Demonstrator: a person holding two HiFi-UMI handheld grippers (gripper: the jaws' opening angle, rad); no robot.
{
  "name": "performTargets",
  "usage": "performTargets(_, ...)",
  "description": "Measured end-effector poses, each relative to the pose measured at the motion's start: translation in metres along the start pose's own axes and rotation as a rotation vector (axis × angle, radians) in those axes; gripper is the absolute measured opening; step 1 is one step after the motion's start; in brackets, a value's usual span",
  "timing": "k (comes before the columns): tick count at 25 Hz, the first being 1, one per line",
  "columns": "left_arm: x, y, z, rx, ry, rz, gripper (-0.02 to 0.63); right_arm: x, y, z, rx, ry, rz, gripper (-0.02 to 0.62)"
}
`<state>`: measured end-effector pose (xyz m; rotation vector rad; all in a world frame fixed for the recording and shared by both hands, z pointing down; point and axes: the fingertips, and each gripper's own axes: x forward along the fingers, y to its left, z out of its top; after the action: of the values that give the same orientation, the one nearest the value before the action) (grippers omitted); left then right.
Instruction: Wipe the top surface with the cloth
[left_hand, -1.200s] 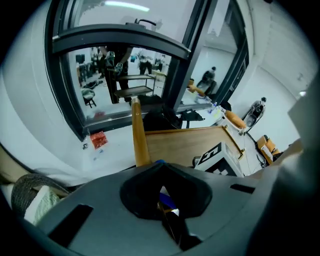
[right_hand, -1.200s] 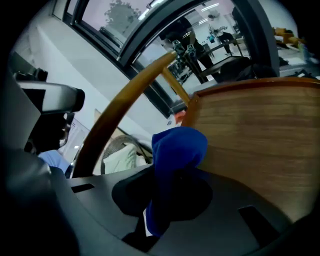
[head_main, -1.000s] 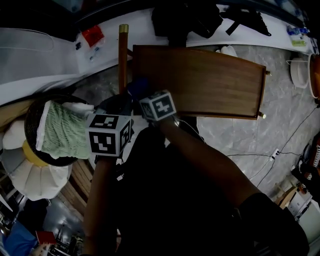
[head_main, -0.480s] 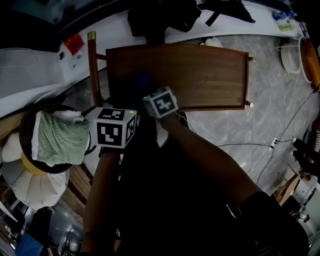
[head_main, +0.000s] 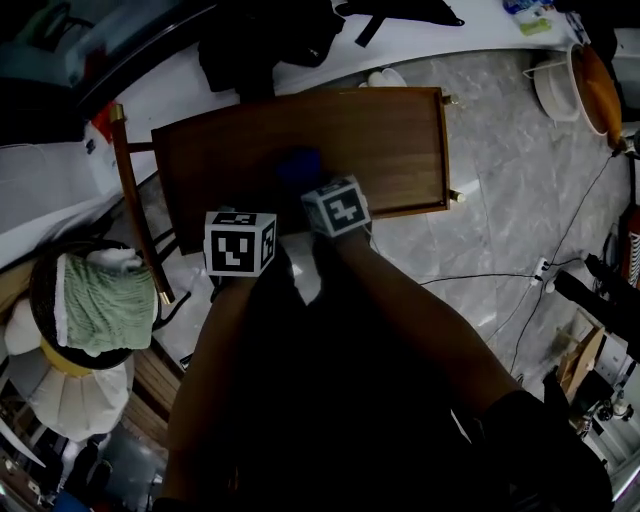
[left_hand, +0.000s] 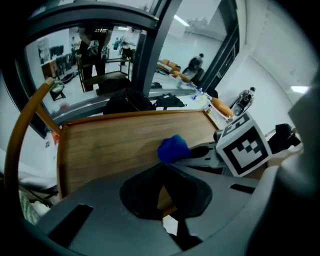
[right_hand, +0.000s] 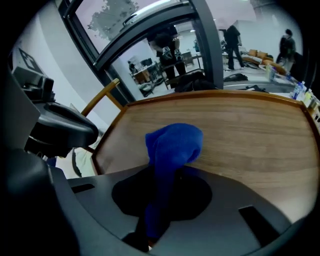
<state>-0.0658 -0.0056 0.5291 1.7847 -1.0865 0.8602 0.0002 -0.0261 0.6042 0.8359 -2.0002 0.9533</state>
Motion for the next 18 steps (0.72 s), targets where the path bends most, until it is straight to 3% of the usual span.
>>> performTargets(9,0.053,-0.072,0.019,0.006,0.024,-0.039,0.009,-0.054,-0.096,-0.017,0.025,-0.027,-0.086,0.063)
performTargets(18,0.077,-0.145,0.045,0.030,0.008,-0.097,0.009,-0.118,-0.203,-0.041,0.072,-0.012,-0.233,0.063)
